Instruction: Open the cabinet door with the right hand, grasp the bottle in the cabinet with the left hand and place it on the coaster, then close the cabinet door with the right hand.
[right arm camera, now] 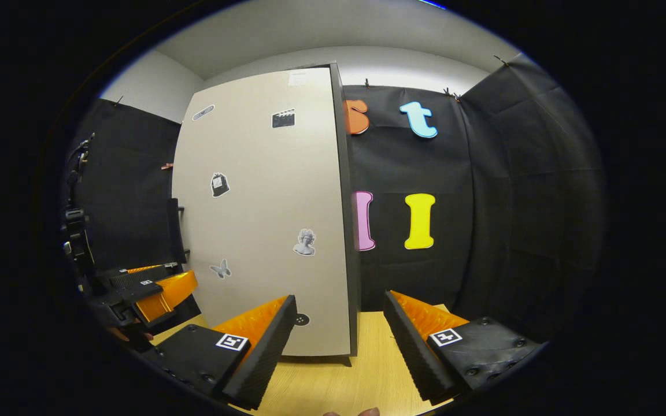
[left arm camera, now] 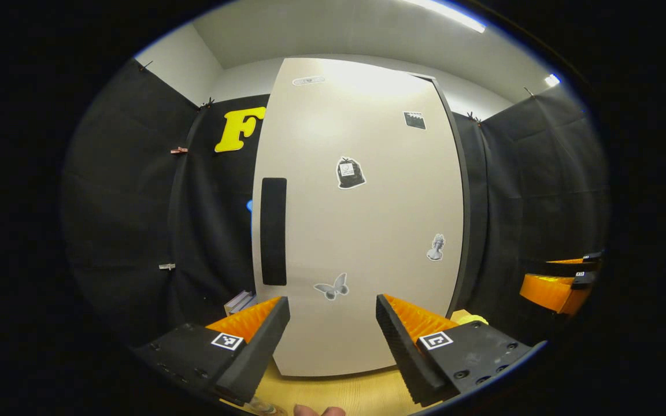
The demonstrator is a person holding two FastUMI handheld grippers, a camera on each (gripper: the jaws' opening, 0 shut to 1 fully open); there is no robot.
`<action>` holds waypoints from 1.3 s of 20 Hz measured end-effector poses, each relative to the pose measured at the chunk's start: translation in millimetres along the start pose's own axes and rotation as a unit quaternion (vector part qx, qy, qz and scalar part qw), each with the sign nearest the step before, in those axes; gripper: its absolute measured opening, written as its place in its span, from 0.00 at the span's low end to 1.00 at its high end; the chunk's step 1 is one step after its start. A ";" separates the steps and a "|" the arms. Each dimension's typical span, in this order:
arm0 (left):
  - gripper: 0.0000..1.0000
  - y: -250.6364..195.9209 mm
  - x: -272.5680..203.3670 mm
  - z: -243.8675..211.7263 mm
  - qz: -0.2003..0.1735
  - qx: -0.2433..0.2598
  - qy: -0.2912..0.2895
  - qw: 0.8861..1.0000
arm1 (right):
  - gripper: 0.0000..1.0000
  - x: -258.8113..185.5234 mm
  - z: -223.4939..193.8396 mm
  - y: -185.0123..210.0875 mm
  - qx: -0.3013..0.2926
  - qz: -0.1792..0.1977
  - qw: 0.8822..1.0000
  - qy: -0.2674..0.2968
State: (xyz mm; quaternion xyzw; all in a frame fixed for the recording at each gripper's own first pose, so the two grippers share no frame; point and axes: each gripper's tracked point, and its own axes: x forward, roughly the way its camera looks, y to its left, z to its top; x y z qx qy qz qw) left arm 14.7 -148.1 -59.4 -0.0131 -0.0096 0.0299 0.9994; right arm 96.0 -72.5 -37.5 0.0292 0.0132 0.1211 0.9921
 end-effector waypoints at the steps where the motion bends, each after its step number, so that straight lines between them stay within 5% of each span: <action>1: 0.95 -3.2 0.6 0.2 0.000 0.000 0.000 1.000 | 0.98 -0.9 -0.9 -2.7 0.002 0.001 1.000 0.001; 26: 0.95 -25.7 -1.0 -10.5 0.002 0.005 0.015 1.000 | 0.98 -9.9 -11.2 -15.3 0.003 0.010 1.000 0.014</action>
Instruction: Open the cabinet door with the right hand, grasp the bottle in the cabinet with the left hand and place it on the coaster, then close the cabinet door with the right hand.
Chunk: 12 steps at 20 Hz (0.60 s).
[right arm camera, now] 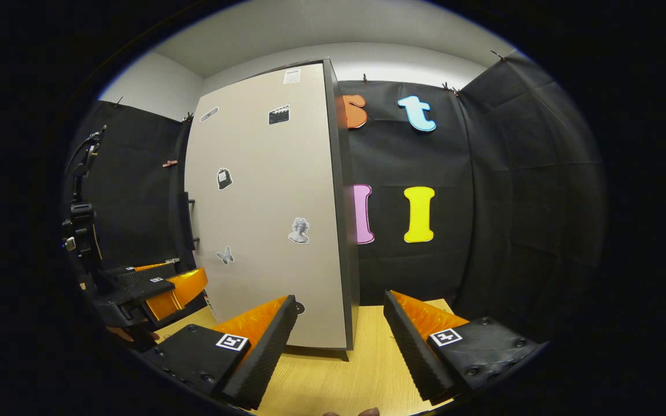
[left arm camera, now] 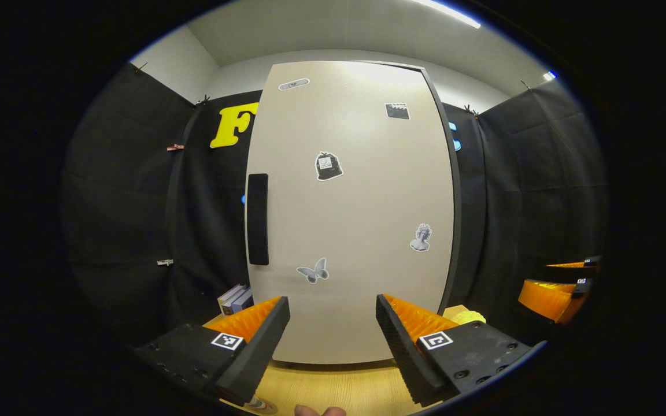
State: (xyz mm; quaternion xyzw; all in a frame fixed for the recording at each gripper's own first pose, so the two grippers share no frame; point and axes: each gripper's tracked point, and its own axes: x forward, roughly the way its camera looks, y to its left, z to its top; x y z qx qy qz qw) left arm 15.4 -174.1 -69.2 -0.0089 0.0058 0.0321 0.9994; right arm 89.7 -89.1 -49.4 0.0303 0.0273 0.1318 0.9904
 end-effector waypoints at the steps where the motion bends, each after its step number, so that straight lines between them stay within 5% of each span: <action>1: 0.95 0.2 -0.8 0.2 0.000 0.000 0.000 1.000 | 0.98 -0.5 0.1 0.7 0.000 0.000 1.000 0.000; 12: 0.95 -3.8 -0.1 1.7 -0.004 0.009 -0.002 1.000 | 0.98 0.1 -0.5 1.5 0.000 0.001 1.000 0.002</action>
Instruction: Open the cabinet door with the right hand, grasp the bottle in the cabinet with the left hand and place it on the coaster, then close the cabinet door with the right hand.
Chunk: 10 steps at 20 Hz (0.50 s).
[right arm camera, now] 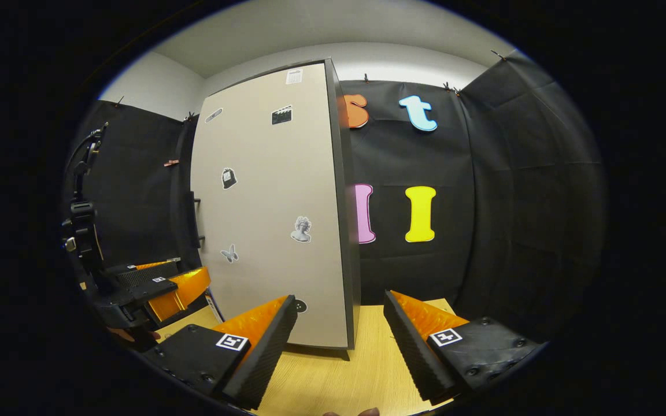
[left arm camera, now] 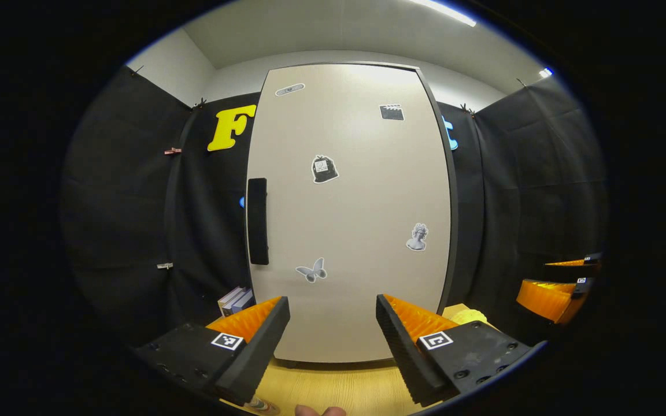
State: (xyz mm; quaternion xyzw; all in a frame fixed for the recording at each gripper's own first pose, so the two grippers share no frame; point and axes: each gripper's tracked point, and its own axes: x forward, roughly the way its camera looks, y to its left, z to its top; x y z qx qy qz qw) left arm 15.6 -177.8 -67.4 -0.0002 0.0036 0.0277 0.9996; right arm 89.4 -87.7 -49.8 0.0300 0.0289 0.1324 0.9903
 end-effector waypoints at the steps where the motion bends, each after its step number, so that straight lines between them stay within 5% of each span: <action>1: 0.95 0.4 -0.1 -0.3 0.001 0.000 0.001 1.000 | 0.98 0.0 -0.3 -0.3 0.000 0.000 1.000 0.000; 10: 0.95 -1.9 2.9 -3.5 -0.003 0.005 0.003 1.000 | 0.98 4.9 -4.0 0.3 0.002 0.000 1.000 0.004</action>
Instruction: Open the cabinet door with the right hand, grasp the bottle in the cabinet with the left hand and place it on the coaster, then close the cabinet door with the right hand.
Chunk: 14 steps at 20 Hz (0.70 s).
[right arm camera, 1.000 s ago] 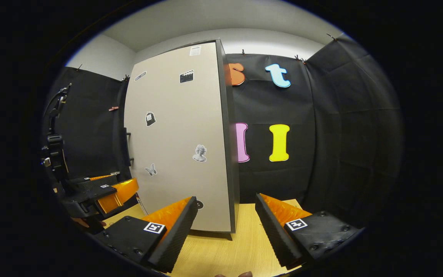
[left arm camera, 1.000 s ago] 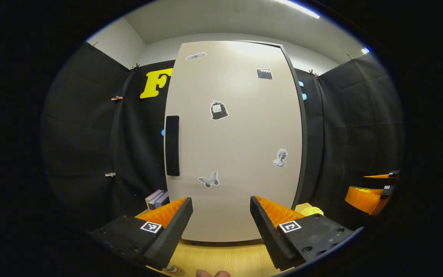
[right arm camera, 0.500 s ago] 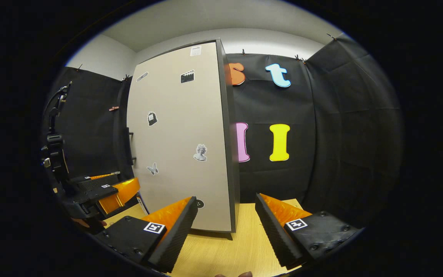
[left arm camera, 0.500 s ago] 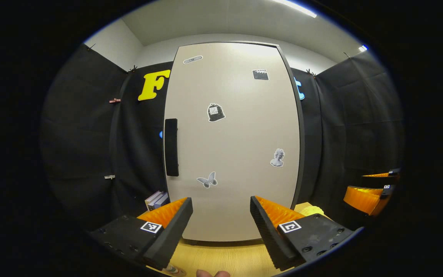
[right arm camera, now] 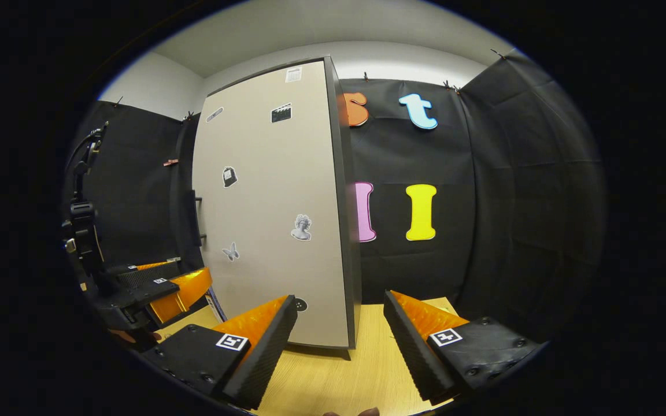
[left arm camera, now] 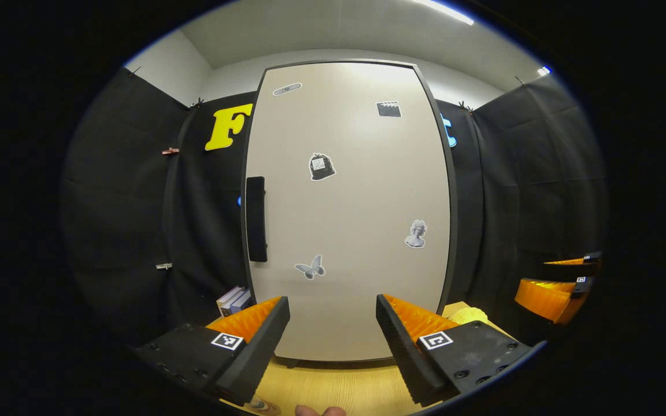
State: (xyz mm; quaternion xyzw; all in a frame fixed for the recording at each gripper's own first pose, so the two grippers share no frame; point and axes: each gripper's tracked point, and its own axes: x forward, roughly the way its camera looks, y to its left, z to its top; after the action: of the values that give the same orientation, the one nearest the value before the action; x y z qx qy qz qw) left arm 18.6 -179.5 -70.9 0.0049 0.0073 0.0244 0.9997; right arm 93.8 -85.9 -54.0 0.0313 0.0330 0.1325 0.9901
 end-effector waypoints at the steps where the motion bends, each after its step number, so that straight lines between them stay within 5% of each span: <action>1: 0.95 -0.2 0.6 -0.3 0.000 0.000 0.000 1.000 | 0.98 -0.1 -0.5 -0.1 0.000 0.000 1.000 0.000; 14: 0.94 0.0 2.7 -2.0 0.000 0.002 -0.001 1.000 | 0.98 3.3 -2.6 1.1 -0.004 0.000 1.000 0.001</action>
State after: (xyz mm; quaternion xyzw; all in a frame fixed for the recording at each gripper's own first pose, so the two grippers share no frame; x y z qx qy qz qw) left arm 21.2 -179.4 -72.9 0.0069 0.0061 0.0243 0.9997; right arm 96.5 -83.8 -56.7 0.0273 0.0334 0.1331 0.9902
